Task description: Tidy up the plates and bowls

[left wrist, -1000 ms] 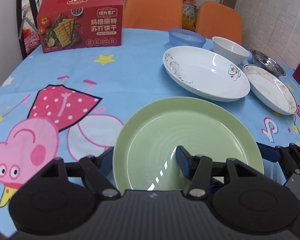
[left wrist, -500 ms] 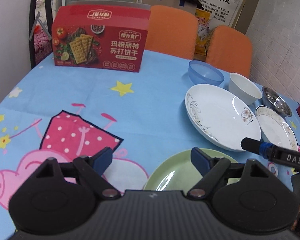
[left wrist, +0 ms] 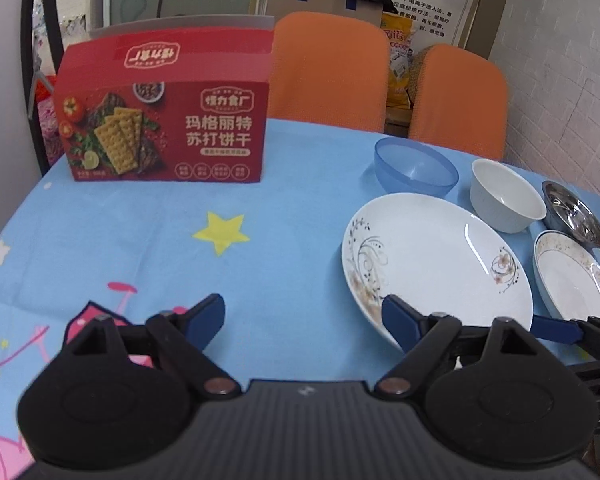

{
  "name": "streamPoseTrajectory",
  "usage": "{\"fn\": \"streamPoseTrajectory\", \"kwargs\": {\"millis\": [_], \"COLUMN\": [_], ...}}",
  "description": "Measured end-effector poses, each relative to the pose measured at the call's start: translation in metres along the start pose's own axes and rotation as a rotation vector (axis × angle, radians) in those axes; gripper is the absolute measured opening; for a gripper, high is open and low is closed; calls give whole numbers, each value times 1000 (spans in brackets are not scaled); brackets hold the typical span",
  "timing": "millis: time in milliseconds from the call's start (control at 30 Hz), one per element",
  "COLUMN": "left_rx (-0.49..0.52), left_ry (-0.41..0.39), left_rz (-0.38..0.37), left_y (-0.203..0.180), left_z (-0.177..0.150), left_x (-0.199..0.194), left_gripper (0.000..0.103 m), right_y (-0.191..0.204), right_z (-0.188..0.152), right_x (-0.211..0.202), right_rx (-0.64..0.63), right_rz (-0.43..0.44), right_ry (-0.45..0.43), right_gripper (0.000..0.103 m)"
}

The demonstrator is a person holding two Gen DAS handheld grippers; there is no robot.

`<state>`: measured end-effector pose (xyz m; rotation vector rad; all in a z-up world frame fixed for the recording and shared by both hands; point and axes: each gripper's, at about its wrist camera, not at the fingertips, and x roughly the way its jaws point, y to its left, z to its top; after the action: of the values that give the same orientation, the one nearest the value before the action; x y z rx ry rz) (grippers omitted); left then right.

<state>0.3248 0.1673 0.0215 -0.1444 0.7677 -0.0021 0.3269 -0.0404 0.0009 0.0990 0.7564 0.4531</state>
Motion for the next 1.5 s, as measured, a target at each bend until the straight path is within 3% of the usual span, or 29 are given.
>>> {"fn": "streamPoseTrajectory", "kwargs": {"millis": [100,267,467,733,967,1033,1267,1367,1400,1500], "left_rx": [-4,7,62,81,125,123,130,142,153,123], "left_ry": [19,91,142,127,103,102,85,84,82,105], "left_rz": [-41,-94,-101,-74,-47,-44,-30,-57,-76,-81], "left_y": [-3,-15,-24,-35,-41,-43,-50,-56,-59,-65], "left_z": [17,33,40,39,36,35,30,28,27,29], "left_x": [19,57,84,95,96,100,104,100,98,96], "left_gripper": [84,84,84,85,85,92,97,90,78,77], "right_y": [-12,-26,-23,-12,-15,-14,-13,-13,-13,-11], "right_z": [10,23,32,28,25,23,20,22,23,28], "right_x": [-2,23,40,56,55,56,56,56,56,56], "right_rx": [0,60,9,-141,-156,-159,-168,-167,-158,-111], "right_rz": [-61,-24,-51,-127,-126,-131,-132,-124,-122,-144], "right_ry": [-25,25,27,31,-24,-43,-64,-55,-51,-32], "right_gripper": [86,86,86,90,91,91,91,91,91,90]}}
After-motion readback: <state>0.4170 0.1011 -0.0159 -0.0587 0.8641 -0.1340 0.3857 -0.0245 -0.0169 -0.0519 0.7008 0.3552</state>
